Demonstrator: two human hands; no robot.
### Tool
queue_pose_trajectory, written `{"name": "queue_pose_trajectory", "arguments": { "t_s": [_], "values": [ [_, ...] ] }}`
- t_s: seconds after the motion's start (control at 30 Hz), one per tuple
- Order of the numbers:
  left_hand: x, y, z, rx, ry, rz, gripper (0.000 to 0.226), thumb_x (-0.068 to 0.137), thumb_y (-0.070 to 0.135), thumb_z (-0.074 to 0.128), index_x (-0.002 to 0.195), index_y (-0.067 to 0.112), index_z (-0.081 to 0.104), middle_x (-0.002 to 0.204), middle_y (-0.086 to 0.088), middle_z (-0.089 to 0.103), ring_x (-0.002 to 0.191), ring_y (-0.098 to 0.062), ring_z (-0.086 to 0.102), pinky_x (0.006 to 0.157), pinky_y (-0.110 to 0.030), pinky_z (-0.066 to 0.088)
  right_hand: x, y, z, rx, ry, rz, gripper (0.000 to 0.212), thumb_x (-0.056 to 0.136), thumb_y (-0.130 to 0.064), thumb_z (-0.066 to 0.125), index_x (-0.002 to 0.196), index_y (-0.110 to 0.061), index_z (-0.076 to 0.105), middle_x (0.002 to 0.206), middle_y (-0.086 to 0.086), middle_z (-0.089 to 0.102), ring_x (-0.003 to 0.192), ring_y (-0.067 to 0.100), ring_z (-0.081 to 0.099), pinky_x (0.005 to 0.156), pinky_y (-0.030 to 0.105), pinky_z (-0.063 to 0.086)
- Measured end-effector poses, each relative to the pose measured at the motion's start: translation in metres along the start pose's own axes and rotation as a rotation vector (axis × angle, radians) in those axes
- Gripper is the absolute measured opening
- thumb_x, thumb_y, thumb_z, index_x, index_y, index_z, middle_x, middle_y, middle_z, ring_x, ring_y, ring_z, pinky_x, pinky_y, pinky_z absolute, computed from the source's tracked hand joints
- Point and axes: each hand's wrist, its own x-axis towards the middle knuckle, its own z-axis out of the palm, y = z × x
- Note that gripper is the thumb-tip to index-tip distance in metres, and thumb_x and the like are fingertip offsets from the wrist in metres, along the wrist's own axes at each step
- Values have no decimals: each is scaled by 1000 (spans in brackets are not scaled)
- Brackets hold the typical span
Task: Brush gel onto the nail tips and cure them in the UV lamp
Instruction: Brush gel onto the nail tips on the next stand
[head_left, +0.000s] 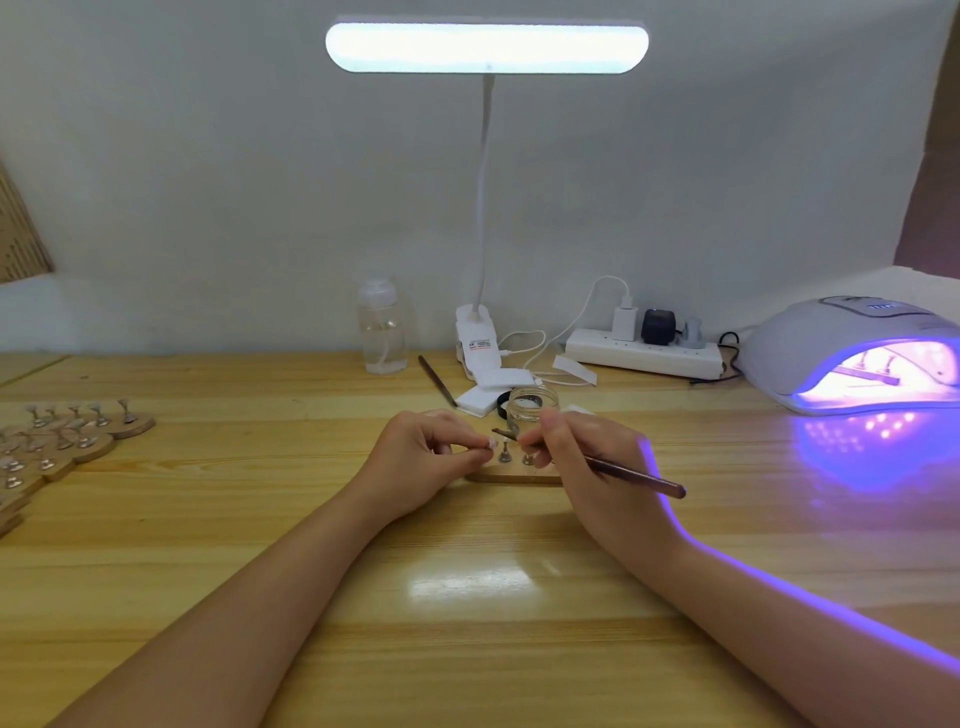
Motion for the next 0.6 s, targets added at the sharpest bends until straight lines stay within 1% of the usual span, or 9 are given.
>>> {"name": "queue_pose_trajectory", "arguments": {
  "t_s": [0.07, 0.13, 0.2, 0.3, 0.4, 0.5, 0.6],
  "values": [
    [0, 0, 0, 9, 0, 3, 21, 73, 3, 73, 84, 20, 72, 74, 6, 64, 48, -1, 41, 50, -9, 33, -1, 0, 1, 39, -20, 45, 34, 86, -40, 45, 69, -24, 68, 59, -17, 63, 61, 1, 63, 60, 16, 50],
    [0, 0, 0, 10, 12, -1, 19, 72, 3, 73, 79, 20, 73, 70, 12, 65, 49, -2, 41, 51, -9, 33, -2, -1, 1, 116, -16, 123, 38, 81, -48, 46, 62, -23, 67, 55, -12, 65, 51, 3, 61, 54, 17, 49],
    [1, -1, 0, -13, 51, -32, 17, 72, 4, 74, 74, 21, 72, 60, 15, 66, 47, -2, 40, 48, -9, 33, -3, -1, 1, 164, 30, 147, 41, 77, -51, 45, 59, -22, 67, 54, -5, 65, 47, 4, 58, 51, 17, 49],
    [4, -1, -2, -40, 101, -116, 10, 71, 9, 76, 73, 18, 71, 50, 17, 63, 40, 0, 41, 44, -6, 31, -1, -1, 0, 226, 113, 189, 43, 76, -51, 44, 59, -19, 68, 57, 3, 66, 46, 5, 56, 51, 15, 47],
    [7, 1, -1, -22, 66, -169, 10, 70, 10, 77, 71, 17, 70, 49, 20, 61, 39, 2, 41, 43, -5, 31, 0, -1, -1, 231, 125, 200, 43, 77, -49, 44, 60, -19, 68, 57, 5, 66, 46, 6, 56, 50, 15, 46],
    [8, 2, 0, 14, 45, -199, 9, 71, 12, 77, 72, 18, 70, 43, 23, 55, 39, 3, 40, 42, -5, 31, 0, -1, 0, 231, 122, 196, 42, 77, -49, 44, 59, -20, 68, 58, 4, 66, 46, 6, 56, 50, 15, 46],
    [8, 2, -1, 27, 37, -216, 8, 71, 15, 77, 71, 20, 70, 41, 20, 53, 40, 2, 38, 42, -6, 30, 1, -1, -1, 239, 133, 203, 43, 76, -51, 44, 60, -20, 68, 58, 4, 66, 48, 9, 57, 52, 17, 47]
  ]
}}
